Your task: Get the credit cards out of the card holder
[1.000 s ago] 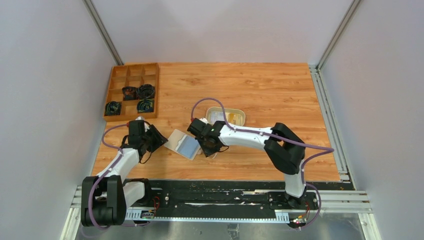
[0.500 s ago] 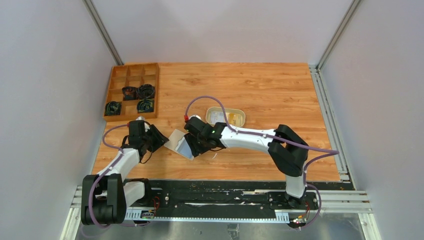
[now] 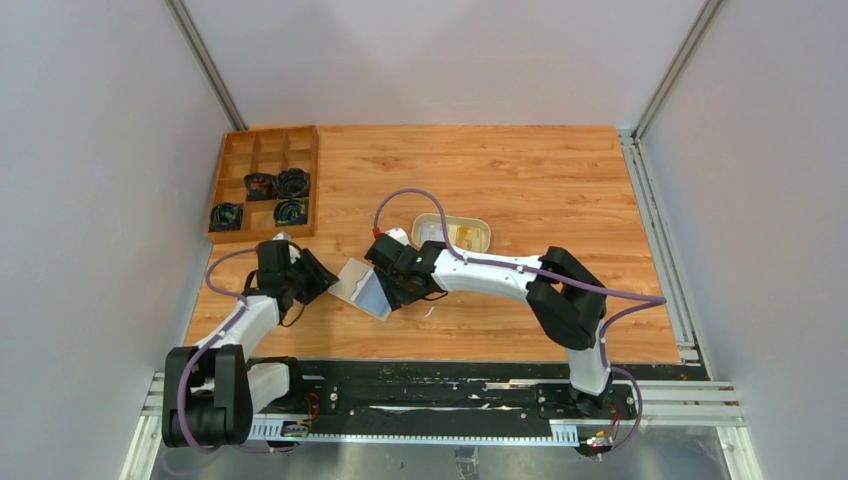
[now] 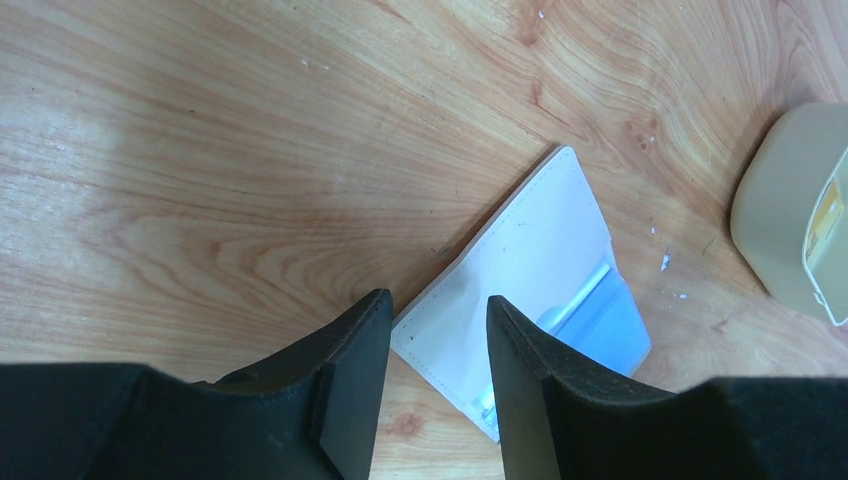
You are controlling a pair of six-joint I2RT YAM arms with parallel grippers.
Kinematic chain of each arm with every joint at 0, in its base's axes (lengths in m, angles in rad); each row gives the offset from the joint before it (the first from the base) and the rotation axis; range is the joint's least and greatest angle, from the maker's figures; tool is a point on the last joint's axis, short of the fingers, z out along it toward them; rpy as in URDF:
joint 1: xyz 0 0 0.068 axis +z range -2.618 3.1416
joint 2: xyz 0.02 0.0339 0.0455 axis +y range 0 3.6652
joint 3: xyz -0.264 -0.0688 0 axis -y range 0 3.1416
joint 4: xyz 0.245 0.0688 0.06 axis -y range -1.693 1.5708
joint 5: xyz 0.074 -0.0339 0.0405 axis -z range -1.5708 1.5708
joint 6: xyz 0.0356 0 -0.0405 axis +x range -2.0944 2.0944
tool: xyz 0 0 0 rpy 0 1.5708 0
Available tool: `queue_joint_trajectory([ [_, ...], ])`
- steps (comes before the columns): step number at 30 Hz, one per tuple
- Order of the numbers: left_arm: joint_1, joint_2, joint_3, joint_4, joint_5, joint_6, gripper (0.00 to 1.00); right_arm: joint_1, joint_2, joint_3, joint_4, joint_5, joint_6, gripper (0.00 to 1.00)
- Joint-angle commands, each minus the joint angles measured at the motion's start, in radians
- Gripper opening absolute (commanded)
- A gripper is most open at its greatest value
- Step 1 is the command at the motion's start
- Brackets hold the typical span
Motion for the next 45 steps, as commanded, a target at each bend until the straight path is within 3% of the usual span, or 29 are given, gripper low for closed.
queue_joint_trajectory([
  [1,0.003,0.033,-0.015,-0.037,0.003,0.004,0.50,0.012,-0.031,-0.017,-0.078,0.111,0.029,0.60],
  [6,0.002,0.054,-0.005,-0.034,0.006,0.007,0.50,0.010,0.025,0.018,-0.080,0.061,0.021,0.60],
  [9,0.003,0.051,0.001,-0.041,0.003,0.010,0.50,0.010,0.044,0.037,-0.074,0.042,0.010,0.53],
  [18,0.002,0.038,0.013,-0.059,-0.006,0.009,0.50,-0.014,0.039,0.010,-0.048,0.011,-0.010,0.01],
  [30,0.003,0.062,0.037,-0.055,0.029,0.011,0.50,-0.148,-0.022,-0.074,0.067,-0.076,-0.204,0.00],
  [39,0.003,0.094,0.040,-0.038,0.056,0.002,0.50,-0.227,-0.059,-0.113,0.084,-0.073,-0.229,0.00],
  [45,-0.046,0.092,-0.005,0.029,0.095,-0.087,0.50,-0.228,-0.079,-0.147,0.098,-0.075,-0.190,0.00],
])
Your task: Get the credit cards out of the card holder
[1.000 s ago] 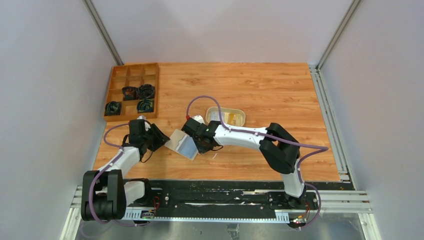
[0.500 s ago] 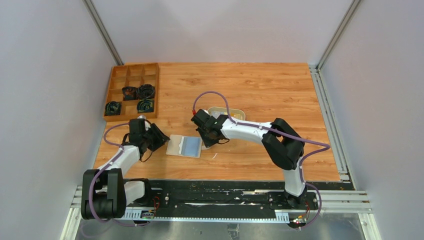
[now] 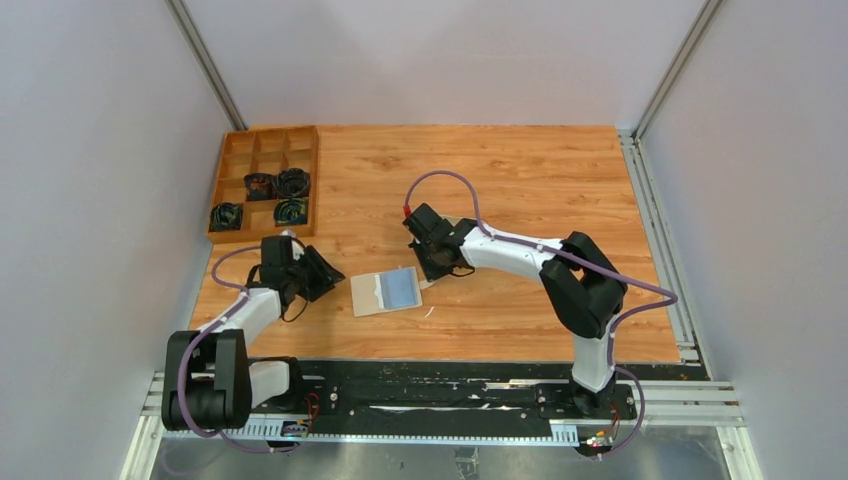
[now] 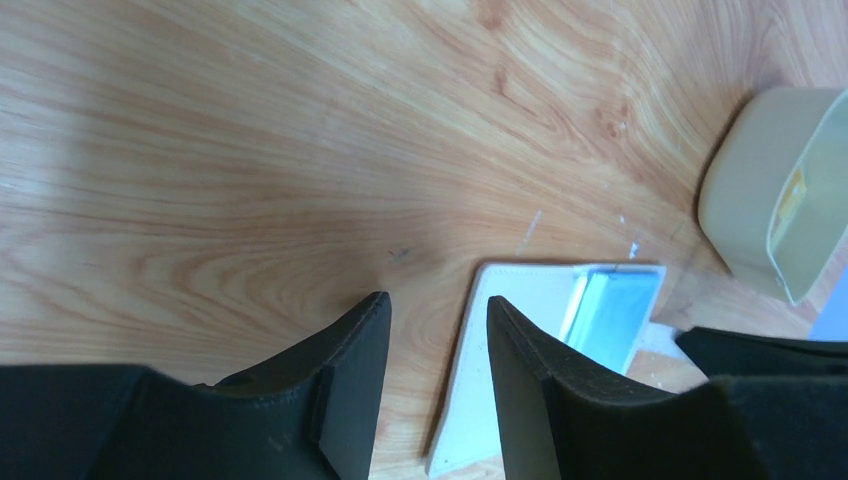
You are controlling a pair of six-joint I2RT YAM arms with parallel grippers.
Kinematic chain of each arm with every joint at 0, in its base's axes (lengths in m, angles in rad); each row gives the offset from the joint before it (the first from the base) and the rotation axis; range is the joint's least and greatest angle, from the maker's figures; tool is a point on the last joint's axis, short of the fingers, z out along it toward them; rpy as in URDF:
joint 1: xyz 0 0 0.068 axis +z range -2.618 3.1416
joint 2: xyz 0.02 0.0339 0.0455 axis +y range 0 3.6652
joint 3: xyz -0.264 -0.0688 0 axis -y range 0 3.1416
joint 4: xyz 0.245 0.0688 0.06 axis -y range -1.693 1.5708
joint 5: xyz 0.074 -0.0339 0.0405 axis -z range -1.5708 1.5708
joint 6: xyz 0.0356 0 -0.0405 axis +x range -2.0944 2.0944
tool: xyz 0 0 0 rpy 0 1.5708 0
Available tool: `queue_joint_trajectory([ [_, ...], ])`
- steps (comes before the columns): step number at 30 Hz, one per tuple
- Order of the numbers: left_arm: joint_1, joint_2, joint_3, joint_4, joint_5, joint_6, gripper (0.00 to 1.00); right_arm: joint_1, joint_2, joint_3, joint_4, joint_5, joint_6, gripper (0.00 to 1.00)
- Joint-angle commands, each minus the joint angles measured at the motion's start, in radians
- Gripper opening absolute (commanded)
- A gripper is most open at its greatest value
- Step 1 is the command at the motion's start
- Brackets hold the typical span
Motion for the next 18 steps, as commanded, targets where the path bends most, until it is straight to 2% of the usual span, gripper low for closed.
queue_joint_trajectory([
  [1,-0.079,0.017,-0.059,0.044,0.035,-0.090,0.50,-0.004,-0.039,-0.039,0.003,-0.006,0.022,0.00],
  [4,-0.172,0.033,-0.086,0.108,0.018,-0.167,0.49,-0.004,-0.046,-0.051,0.007,-0.008,0.030,0.00],
  [6,-0.196,0.034,-0.109,0.148,0.012,-0.206,0.49,-0.004,-0.053,-0.057,0.007,-0.005,0.033,0.00],
  [18,-0.205,-0.080,-0.074,0.173,0.074,-0.305,0.49,-0.004,-0.083,-0.095,0.031,-0.023,0.045,0.00],
])
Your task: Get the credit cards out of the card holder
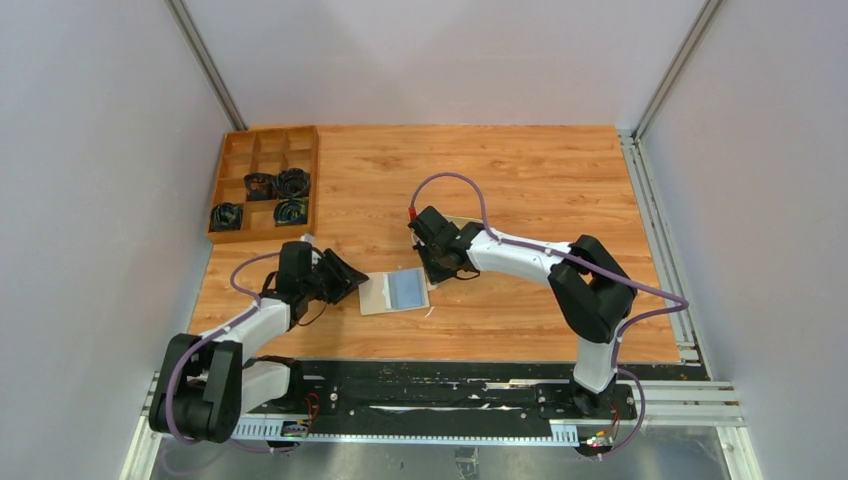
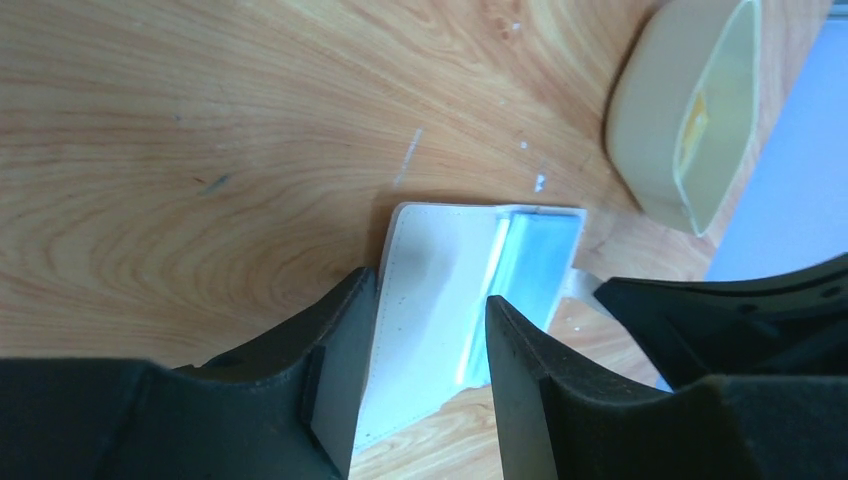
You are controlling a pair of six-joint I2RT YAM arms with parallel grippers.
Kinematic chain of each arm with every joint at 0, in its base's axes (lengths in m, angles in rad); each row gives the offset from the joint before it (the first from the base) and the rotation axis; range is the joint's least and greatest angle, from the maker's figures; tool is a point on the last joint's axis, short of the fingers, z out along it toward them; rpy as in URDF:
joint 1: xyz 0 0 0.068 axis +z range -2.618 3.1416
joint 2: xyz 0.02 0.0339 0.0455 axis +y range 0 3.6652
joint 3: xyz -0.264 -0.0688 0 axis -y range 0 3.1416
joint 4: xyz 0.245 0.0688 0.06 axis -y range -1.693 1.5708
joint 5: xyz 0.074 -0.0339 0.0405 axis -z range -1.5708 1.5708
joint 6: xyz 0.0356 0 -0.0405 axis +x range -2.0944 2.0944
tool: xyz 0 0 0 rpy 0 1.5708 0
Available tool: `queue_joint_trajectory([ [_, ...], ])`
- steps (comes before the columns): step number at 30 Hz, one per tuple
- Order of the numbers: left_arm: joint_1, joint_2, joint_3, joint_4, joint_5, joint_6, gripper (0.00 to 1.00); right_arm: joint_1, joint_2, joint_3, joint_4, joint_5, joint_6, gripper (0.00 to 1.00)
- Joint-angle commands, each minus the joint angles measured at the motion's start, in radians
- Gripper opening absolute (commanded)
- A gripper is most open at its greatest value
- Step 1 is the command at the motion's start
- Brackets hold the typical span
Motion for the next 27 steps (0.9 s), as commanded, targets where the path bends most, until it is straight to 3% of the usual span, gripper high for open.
queue_joint_trajectory([
  [1,-0.014,-0.070,0.016,0.003,0.037,-0.063,0.49,-0.004,-0.030,-0.036,0.010,-0.019,0.025,0.00],
  [10,-0.053,-0.081,0.046,0.051,0.077,-0.112,0.50,-0.004,-0.036,-0.068,0.032,-0.037,0.036,0.00],
  [19,-0.194,-0.083,0.110,0.085,0.026,-0.170,0.50,-0.004,-0.033,-0.079,0.056,-0.047,0.053,0.00],
  [27,-0.331,0.061,0.125,0.197,-0.038,-0.223,0.50,-0.004,-0.060,-0.102,0.058,-0.047,0.058,0.00],
])
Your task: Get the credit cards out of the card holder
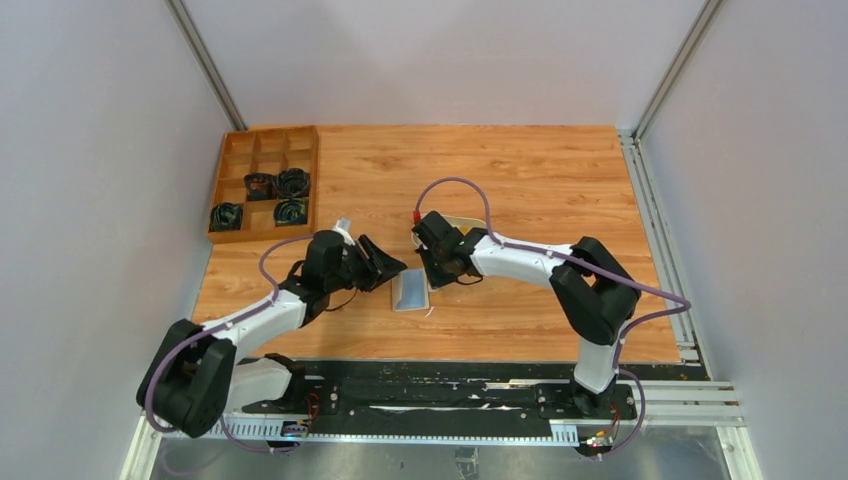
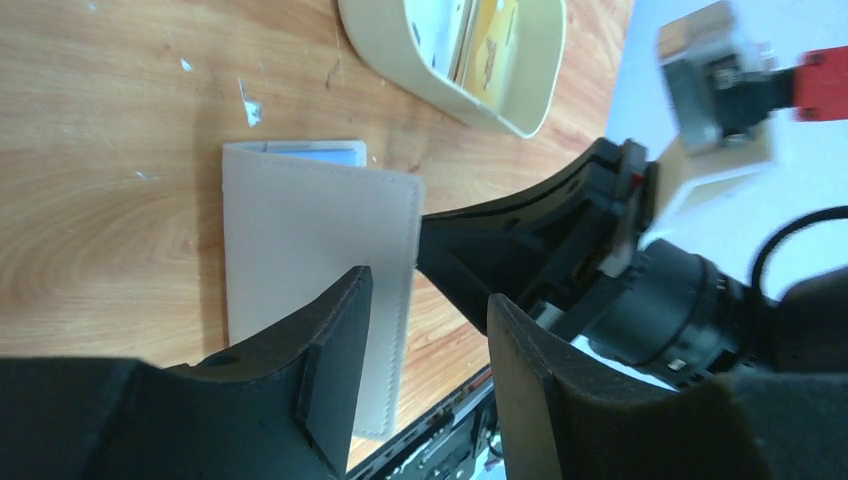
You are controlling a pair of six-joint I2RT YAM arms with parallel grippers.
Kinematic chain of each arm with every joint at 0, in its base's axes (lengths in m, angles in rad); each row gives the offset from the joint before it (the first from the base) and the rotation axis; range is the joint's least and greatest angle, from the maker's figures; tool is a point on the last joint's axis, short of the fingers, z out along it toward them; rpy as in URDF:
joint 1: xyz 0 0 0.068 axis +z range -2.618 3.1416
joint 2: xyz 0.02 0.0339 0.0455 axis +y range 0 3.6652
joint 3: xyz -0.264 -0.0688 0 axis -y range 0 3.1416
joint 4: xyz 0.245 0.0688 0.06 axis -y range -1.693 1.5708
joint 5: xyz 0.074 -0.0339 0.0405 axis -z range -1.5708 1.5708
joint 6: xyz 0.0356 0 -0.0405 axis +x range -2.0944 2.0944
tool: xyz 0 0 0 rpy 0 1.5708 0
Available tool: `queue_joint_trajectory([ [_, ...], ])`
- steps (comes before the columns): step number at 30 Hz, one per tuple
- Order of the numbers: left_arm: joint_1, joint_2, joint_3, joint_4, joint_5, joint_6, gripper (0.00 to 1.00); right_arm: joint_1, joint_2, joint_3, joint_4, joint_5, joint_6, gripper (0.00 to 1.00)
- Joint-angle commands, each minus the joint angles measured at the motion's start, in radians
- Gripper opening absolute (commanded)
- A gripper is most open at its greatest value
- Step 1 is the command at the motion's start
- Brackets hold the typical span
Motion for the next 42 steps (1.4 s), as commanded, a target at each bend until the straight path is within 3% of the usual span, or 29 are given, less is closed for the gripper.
queue_joint_trajectory([
  [1,-0.072,0.107,0.026,0.085,-0.050,-0.044,0.50,-0.004,-0.046,-0.036,-0.008,-0.003,0.016,0.00],
  [10,-0.108,0.272,0.040,0.126,-0.124,-0.076,0.49,-0.006,-0.121,-0.103,0.007,0.042,0.043,0.00],
  [21,-0.108,0.276,0.011,0.125,-0.150,-0.075,0.49,-0.015,-0.126,-0.095,0.017,0.031,0.029,0.00],
  [42,-0.107,0.327,-0.036,0.125,-0.235,-0.095,0.47,-0.010,-0.016,-0.007,0.145,-0.186,0.146,0.01],
])
